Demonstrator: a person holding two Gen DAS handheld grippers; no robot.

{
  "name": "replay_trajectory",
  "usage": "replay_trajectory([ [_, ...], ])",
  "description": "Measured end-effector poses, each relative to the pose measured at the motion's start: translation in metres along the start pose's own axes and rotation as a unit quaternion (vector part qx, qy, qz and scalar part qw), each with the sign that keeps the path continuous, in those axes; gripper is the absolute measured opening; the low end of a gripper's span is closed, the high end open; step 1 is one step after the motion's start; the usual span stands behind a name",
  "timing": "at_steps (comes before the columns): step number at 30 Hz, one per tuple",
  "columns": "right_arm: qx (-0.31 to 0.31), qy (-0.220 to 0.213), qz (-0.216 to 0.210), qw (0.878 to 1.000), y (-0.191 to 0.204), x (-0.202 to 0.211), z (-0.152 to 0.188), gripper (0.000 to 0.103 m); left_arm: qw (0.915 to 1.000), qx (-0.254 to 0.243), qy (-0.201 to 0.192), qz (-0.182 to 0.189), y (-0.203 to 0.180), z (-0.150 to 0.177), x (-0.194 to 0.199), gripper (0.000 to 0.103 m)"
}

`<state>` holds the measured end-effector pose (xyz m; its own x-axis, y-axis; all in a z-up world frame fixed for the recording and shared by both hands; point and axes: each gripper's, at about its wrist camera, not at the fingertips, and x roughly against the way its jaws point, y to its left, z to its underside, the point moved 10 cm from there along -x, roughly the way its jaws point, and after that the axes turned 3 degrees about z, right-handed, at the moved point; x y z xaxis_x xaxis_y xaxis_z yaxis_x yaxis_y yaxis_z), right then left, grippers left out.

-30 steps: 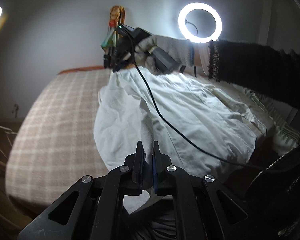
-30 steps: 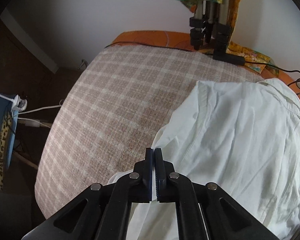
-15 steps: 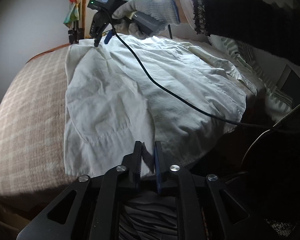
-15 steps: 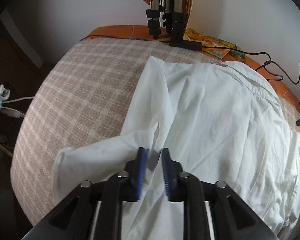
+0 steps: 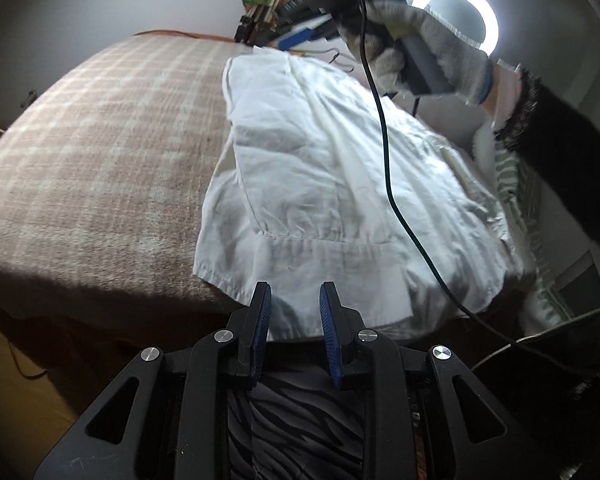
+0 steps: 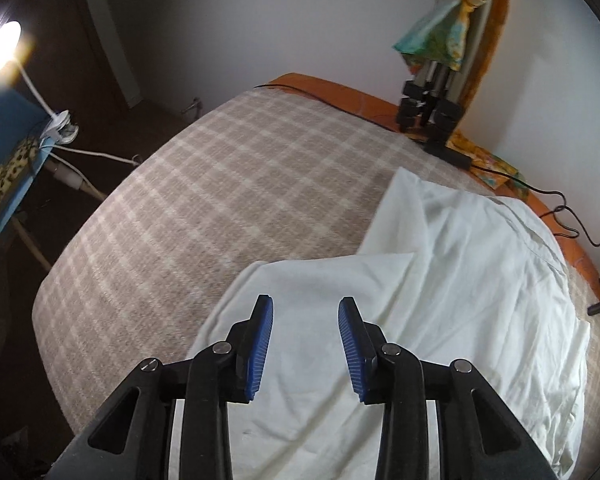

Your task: Fold small clothes

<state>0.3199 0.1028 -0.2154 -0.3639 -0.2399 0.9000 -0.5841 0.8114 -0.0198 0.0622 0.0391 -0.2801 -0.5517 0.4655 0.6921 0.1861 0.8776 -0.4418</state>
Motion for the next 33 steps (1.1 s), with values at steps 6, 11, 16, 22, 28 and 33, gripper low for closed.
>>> replay_trajectory([
  [6,0.039,0.026,0.006,0.999,0.039,-0.023,0.007,0.041,1.0000,0.005,-0.006,-0.004,0.002,-0.002,-0.001,0.023],
  [11,0.052,0.063,0.030,0.996,0.048,-0.049,0.019,0.040,0.9998,0.014,-0.016,-0.005,0.005,-0.004,0.000,0.023],
  [16,0.038,0.070,0.033,0.996,0.041,-0.054,0.024,0.041,0.9978,0.016,-0.053,-0.035,0.013,-0.014,0.018,0.024],
  [22,0.018,0.081,0.043,0.996,0.036,-0.052,0.021,0.051,0.9954,0.040,-0.060,-0.062,0.035,-0.021,0.019,0.043],
  [28,0.027,0.099,0.056,0.993,0.040,-0.052,0.022,0.062,0.9968,0.052,-0.045,-0.040,0.038,-0.018,0.004,0.031],
  [33,0.030,0.125,0.056,0.990,0.034,-0.052,0.029,0.063,0.9959,0.073,-0.052,0.010,0.035,-0.014,0.003,0.003],
])
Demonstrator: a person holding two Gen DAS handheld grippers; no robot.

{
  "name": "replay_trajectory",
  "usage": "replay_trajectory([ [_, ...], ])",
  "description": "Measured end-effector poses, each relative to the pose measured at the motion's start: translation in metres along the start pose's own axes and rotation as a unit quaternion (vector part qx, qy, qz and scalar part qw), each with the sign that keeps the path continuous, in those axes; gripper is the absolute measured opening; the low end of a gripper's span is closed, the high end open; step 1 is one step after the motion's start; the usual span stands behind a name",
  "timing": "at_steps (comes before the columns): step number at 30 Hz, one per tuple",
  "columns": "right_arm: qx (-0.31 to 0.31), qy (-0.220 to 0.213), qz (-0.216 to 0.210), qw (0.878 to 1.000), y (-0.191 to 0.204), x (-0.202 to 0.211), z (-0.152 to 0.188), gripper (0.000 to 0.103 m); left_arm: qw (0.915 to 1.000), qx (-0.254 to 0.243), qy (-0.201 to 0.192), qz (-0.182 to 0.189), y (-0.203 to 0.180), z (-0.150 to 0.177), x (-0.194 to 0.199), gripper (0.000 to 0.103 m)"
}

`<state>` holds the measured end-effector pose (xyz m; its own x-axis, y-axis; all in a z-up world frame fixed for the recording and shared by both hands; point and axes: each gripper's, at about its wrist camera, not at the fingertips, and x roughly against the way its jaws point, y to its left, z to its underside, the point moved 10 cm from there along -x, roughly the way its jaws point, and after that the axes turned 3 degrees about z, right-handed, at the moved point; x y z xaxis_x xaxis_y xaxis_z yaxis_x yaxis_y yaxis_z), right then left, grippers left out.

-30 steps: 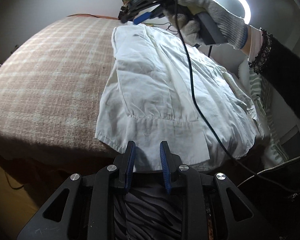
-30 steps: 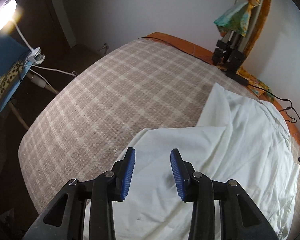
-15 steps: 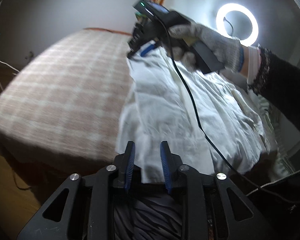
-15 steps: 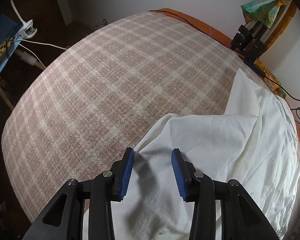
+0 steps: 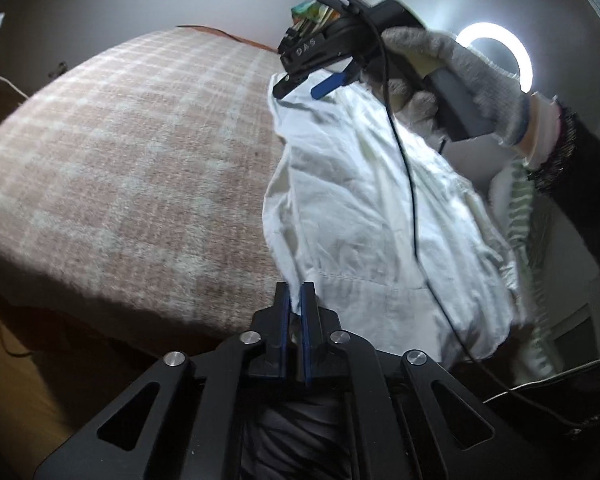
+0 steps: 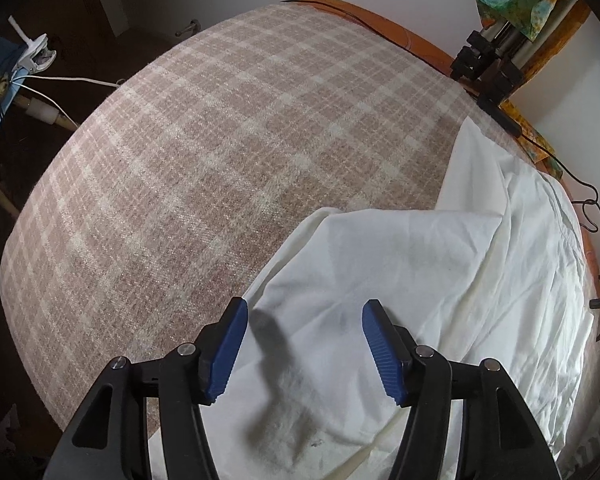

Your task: Fold small clothes

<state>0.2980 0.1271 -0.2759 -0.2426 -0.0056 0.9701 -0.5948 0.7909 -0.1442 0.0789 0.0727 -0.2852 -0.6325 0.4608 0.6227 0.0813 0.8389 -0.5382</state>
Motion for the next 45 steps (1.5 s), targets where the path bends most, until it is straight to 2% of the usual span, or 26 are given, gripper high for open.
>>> replay_trajectory([
  [3,0.001,-0.001,0.008,1.000,-0.008,-0.006,0.000,0.068,0.9999,-0.009,-0.012,-0.003,-0.002,0.001,0.013,0.003],
  [6,-0.015,0.013,-0.001,1.000,-0.015,-0.017,0.002,0.069,0.9999,-0.002,-0.014,-0.002,0.002,0.003,0.019,0.003],
  [9,-0.026,0.010,-0.007,1.000,-0.016,-0.012,-0.005,0.069,0.9998,0.002,-0.018,0.008,0.000,0.001,0.020,0.003],
  [11,-0.020,0.003,-0.007,1.000,-0.011,-0.004,-0.011,0.069,0.9998,0.013,-0.013,0.010,0.002,0.001,0.017,0.010],
  [13,-0.012,-0.003,-0.002,1.000,-0.004,0.002,-0.017,0.069,0.9997,0.024,-0.007,0.003,0.005,0.002,0.014,0.036],
  [17,-0.013,0.005,-0.006,1.000,0.009,-0.003,-0.026,0.069,0.9986,0.046,-0.016,0.021,0.008,0.001,0.012,0.037],
  [20,-0.025,0.018,-0.016,0.999,0.015,-0.016,-0.026,0.068,0.9985,0.046,-0.018,0.023,0.006,0.001,0.011,0.032],
  [22,-0.035,0.024,-0.022,0.999,0.016,-0.022,-0.026,0.068,0.9988,0.040,-0.011,0.026,0.004,0.002,0.008,0.013],
  [25,-0.046,0.025,-0.031,0.998,0.013,-0.027,-0.028,0.068,0.9990,0.036,-0.010,0.025,0.002,0.002,0.005,0.009],
  [27,-0.049,0.020,-0.030,0.998,0.010,-0.029,-0.030,0.064,0.9988,0.037,-0.014,0.030,0.000,0.001,0.006,0.007],
  [30,-0.053,0.013,-0.021,0.998,0.005,-0.026,-0.027,0.049,0.9990,0.026,-0.020,0.031,-0.006,-0.001,0.009,0.006],
  [32,-0.058,0.007,-0.014,0.998,-0.005,-0.025,-0.024,0.025,0.9992,0.015,-0.024,0.029,-0.012,-0.004,0.011,0.005],
  [35,-0.070,-0.003,-0.028,0.997,-0.014,-0.023,-0.022,0.007,0.9991,-0.008,-0.030,0.028,-0.025,-0.008,0.015,0.005],
  [41,-0.100,-0.046,-0.053,0.992,-0.043,-0.007,-0.005,0.002,0.9971,-0.060,-0.036,0.029,-0.052,-0.017,0.022,0.005],
  [45,-0.140,-0.076,-0.084,0.984,-0.059,0.017,0.006,0.001,0.9946,-0.093,-0.032,0.034,-0.072,-0.016,0.021,0.005],
])
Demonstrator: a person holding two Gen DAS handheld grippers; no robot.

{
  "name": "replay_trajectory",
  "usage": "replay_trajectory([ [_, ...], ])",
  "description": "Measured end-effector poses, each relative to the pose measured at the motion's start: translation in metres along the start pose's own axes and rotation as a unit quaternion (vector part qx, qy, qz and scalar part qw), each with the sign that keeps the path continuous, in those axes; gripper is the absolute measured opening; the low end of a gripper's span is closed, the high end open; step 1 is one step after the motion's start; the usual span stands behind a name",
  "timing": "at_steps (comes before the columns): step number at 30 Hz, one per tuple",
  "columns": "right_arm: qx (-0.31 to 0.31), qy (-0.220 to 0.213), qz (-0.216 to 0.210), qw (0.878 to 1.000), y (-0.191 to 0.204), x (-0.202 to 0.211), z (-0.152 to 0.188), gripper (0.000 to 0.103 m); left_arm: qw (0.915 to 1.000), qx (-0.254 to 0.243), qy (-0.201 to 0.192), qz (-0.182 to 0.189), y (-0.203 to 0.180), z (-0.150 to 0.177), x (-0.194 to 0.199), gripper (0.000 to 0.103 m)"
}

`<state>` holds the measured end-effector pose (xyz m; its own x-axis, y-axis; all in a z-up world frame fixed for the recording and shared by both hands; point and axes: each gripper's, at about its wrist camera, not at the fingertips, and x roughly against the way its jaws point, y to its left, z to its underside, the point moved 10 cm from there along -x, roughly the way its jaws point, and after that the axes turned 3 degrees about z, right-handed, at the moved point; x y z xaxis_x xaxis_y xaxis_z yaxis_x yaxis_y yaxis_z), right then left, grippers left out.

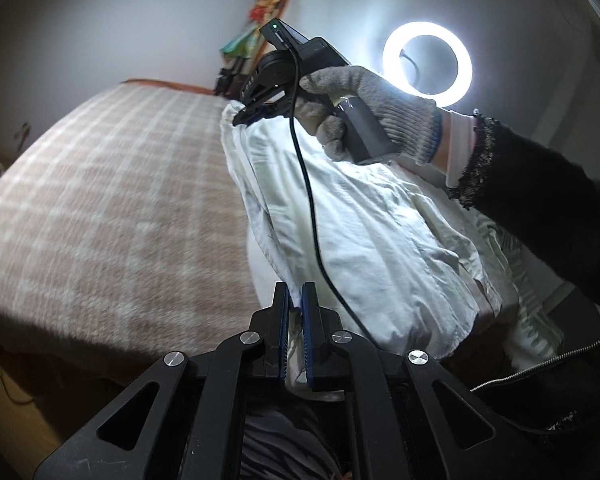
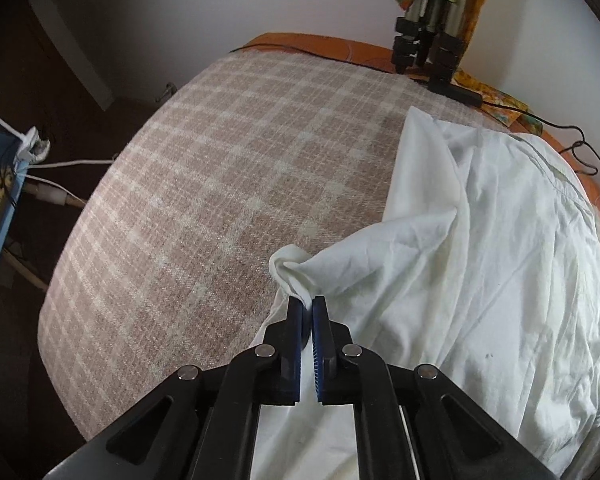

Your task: Fold small clothes

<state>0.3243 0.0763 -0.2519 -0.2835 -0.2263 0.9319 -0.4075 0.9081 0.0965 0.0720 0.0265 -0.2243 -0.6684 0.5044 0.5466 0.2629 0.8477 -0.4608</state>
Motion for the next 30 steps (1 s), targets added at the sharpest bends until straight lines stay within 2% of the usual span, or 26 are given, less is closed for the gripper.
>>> replay_trajectory([
  [4,-0.031,-0.032,-0.026,0.999,-0.016,0.027,0.006,0.001,0.9993,-0.033,0.009,0.012,-0.023,-0.001,-0.006,0.005],
  [10,-0.068,-0.057,-0.025,0.996,-0.062,0.048,0.026,0.000,0.9962,-0.070,0.035,0.037,-0.057,0.005,-0.026,0.005],
  [20,-0.100,-0.058,-0.005,0.993,-0.126,0.051,0.058,0.000,0.9878,-0.116,0.091,0.049,-0.087,0.031,-0.061,0.005],
  [27,-0.100,-0.044,0.005,0.994,-0.141,0.034,0.070,0.000,0.9817,-0.142,0.117,0.049,-0.095,0.045,-0.072,0.005],
  [28,-0.100,-0.042,0.008,0.994,-0.142,0.032,0.072,0.000,0.9810,-0.141,0.123,0.051,-0.097,0.047,-0.072,0.011],
  [30,-0.099,-0.038,0.013,0.994,-0.143,0.028,0.074,0.000,0.9800,-0.150,0.119,0.054,-0.101,0.049,-0.067,0.015],
])
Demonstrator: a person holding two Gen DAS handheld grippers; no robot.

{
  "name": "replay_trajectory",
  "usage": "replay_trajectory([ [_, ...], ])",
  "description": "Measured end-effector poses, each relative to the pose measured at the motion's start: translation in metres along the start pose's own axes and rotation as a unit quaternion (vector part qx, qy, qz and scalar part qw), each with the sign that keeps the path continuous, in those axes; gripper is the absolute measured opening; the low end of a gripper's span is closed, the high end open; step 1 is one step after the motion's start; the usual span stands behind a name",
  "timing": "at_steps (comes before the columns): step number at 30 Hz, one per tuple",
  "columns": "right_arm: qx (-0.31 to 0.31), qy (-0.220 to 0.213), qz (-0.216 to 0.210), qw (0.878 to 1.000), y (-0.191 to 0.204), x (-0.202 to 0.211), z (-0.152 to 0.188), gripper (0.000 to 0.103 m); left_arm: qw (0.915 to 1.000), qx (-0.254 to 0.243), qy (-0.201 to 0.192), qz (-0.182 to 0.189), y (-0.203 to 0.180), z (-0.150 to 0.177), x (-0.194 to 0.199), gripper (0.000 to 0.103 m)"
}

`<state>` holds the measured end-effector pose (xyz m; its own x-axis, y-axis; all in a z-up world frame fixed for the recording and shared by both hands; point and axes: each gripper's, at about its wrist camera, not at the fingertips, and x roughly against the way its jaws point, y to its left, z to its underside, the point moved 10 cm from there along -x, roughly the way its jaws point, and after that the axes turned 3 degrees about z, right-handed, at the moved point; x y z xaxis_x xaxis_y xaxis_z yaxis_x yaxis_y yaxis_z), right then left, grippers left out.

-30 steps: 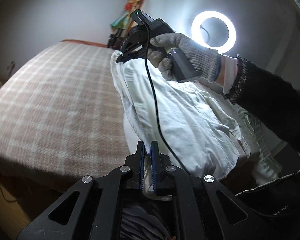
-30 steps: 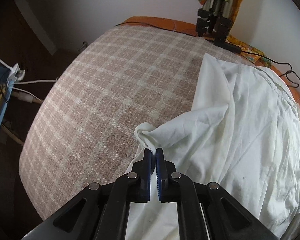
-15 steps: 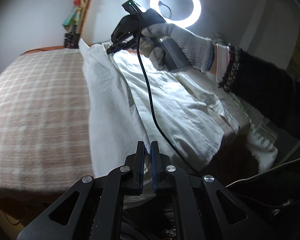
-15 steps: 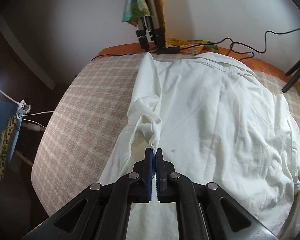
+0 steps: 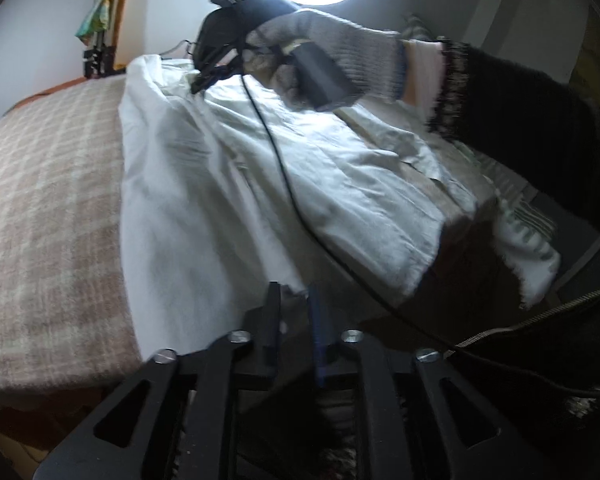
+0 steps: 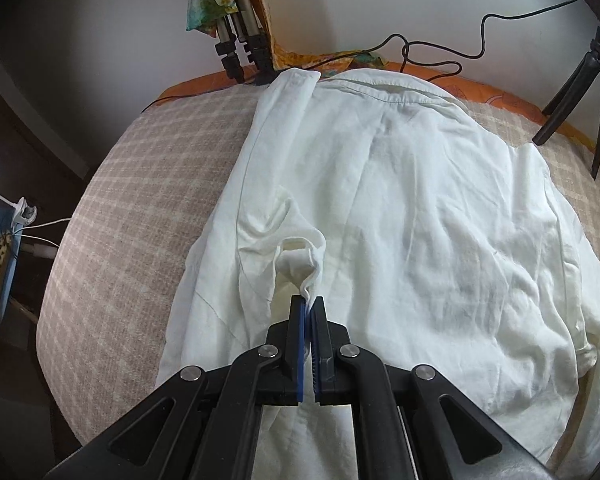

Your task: Fold small clothes

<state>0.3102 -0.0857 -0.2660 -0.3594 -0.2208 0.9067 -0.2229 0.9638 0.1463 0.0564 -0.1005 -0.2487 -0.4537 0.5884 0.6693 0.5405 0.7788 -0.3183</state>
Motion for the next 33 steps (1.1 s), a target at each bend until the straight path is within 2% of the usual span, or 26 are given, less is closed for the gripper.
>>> replay_trajectory([
  [3,-0.002,0.004,0.001,1.000,-0.003,-0.004,0.003,0.000,1.0000,-0.006,-0.005,-0.002,-0.002,0.004,0.017,0.018],
  [6,0.001,0.006,0.004,1.000,-0.004,-0.003,0.005,0.001,0.9991,0.016,-0.033,-0.022,0.014,0.003,0.042,0.018],
  [9,0.015,0.007,0.030,0.999,-0.008,0.002,0.006,0.011,0.9960,0.048,-0.055,-0.051,0.042,-0.001,0.058,0.018],
  [12,0.023,-0.031,0.057,0.998,-0.013,0.019,-0.003,0.017,0.9924,0.070,-0.072,-0.070,0.062,-0.008,0.059,0.018],
  [14,0.033,-0.060,0.036,0.997,-0.004,0.034,-0.011,0.017,0.9913,0.074,-0.079,-0.076,0.067,-0.013,0.054,0.018],
  [16,0.062,-0.078,0.007,0.995,0.015,0.043,-0.015,0.017,0.9919,0.067,-0.076,-0.076,0.066,-0.016,0.045,0.018],
  [18,0.101,-0.080,-0.003,0.992,0.035,0.042,-0.015,0.016,0.9930,0.063,-0.070,-0.072,0.065,-0.016,0.034,0.018],
  [23,0.143,-0.043,-0.016,0.989,0.059,0.012,-0.007,0.015,0.9953,0.055,-0.046,-0.065,0.062,-0.009,0.014,0.018],
  [25,0.153,-0.029,-0.008,0.988,0.059,-0.002,-0.006,0.015,0.9961,0.050,-0.029,-0.067,0.060,-0.002,0.006,0.018],
  [28,0.152,-0.012,0.030,0.988,0.041,-0.025,-0.010,0.011,0.9973,0.036,-0.009,-0.064,0.053,0.012,-0.003,0.018],
  [29,0.147,-0.011,0.034,0.988,0.036,-0.029,-0.013,0.015,0.9974,0.024,-0.012,-0.067,0.050,0.014,-0.003,0.019],
  [31,0.136,-0.017,0.025,0.990,0.031,-0.030,-0.018,0.019,0.9974,0.011,-0.006,-0.071,0.045,0.017,-0.001,0.019],
  [33,0.110,-0.026,0.003,0.994,0.028,-0.023,-0.022,0.023,0.9977,0.026,-0.011,-0.062,0.046,0.016,0.006,0.019],
])
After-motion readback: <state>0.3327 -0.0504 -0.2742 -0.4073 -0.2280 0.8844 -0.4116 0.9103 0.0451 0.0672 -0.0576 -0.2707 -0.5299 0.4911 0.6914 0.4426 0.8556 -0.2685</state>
